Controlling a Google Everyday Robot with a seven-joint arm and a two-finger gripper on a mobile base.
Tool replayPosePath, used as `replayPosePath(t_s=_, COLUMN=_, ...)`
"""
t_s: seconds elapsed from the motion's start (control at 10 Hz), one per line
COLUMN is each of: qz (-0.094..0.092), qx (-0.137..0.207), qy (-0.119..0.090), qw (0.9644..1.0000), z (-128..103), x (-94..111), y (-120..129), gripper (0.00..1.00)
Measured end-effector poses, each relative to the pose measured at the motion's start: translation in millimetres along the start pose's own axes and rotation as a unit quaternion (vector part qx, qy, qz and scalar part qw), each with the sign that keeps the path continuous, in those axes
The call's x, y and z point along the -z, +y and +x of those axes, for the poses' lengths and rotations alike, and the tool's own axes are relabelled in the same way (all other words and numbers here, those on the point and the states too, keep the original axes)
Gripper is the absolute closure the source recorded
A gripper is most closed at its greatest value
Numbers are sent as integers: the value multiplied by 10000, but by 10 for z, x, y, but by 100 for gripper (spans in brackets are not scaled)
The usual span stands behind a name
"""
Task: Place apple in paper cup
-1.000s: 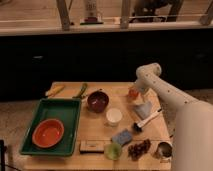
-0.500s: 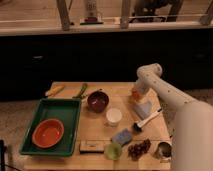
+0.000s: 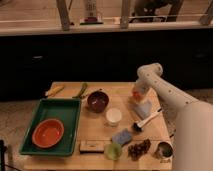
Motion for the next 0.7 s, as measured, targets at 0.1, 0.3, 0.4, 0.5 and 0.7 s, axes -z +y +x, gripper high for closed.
replayPosePath(t_s=0.1, qz=33, qx=40, qy=-12, qw=10000, z=-12, x=33, y=-18, gripper=100)
replayPosePath(t_s=0.3, qz=96, qx=114, qy=-35, qw=9999, z=-27, x=103, y=-54, gripper=100)
replayPosePath(t_s=0.4, qz=135, qx=169, qy=-51, qw=9998, z=-38, x=152, y=-83, gripper=100)
replayPosePath(t_s=0.5, qz=162, qx=213, qy=-67, qw=9996, z=-47, x=185, y=-103, gripper=100)
replayPosePath(t_s=0.7, qz=211, qx=298, qy=-90, qw=9993, z=-64, x=249, y=-155, gripper=100)
